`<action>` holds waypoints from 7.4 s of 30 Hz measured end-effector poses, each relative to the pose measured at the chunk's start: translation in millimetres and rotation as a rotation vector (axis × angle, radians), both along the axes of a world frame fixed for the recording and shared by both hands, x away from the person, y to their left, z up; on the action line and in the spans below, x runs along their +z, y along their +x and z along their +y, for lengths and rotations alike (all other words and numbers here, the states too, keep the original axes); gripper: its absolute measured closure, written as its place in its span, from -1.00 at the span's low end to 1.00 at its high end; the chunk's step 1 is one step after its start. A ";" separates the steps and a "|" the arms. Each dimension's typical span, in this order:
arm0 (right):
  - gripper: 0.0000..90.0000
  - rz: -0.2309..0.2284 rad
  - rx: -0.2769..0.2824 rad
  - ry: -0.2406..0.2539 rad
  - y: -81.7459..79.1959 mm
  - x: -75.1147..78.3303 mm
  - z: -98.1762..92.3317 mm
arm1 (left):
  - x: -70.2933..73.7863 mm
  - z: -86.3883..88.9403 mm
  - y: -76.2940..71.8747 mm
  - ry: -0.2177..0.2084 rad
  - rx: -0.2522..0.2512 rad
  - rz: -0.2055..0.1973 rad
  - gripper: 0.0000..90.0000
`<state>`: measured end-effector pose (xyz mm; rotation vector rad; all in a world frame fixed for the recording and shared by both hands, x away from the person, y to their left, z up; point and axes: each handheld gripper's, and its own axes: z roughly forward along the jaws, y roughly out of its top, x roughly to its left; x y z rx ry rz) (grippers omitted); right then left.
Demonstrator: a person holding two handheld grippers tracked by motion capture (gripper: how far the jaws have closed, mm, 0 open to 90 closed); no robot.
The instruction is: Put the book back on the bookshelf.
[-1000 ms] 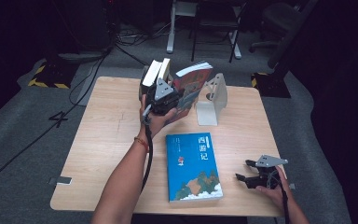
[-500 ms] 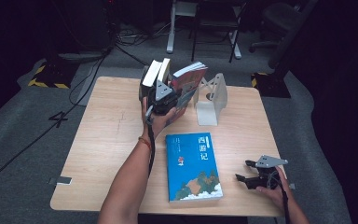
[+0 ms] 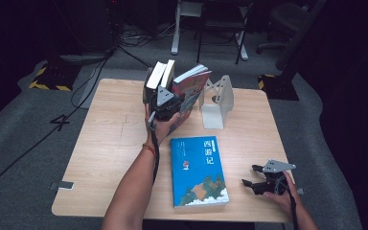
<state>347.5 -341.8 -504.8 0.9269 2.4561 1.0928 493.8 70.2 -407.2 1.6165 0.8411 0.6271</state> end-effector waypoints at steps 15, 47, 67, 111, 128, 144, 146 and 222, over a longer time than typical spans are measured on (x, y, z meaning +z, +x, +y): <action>-0.50 0.004 -0.001 0.002 0.6 0.0 1.0 | -16.9 14.2 -13.8 -0.013 0.013 0.024 0.62; -0.50 0.004 0.000 0.002 0.6 0.0 1.0 | -55.3 -32.1 7.8 0.096 0.202 0.161 0.64; -0.50 0.003 0.004 0.001 1.1 0.0 1.0 | -53.9 -35.8 32.4 0.119 0.263 0.169 0.62; -0.50 0.003 0.004 0.002 1.2 -0.1 1.2 | -51.6 -18.1 16.6 0.145 0.268 0.194 0.46; -0.50 0.002 0.004 0.001 1.4 -0.1 1.2 | -36.6 -8.6 10.6 0.217 0.202 0.201 0.40; -0.50 0.002 0.005 0.000 1.6 0.0 1.2 | -18.1 7.3 -10.0 0.290 0.149 0.189 0.22; -0.50 0.002 0.006 0.000 1.7 0.0 1.2 | -14.8 9.9 -15.2 0.296 0.139 0.180 0.18; -0.49 0.023 0.063 -0.011 -5.4 4.3 11.6 | -94.2 76.6 -197.3 0.470 -0.366 0.397 -0.40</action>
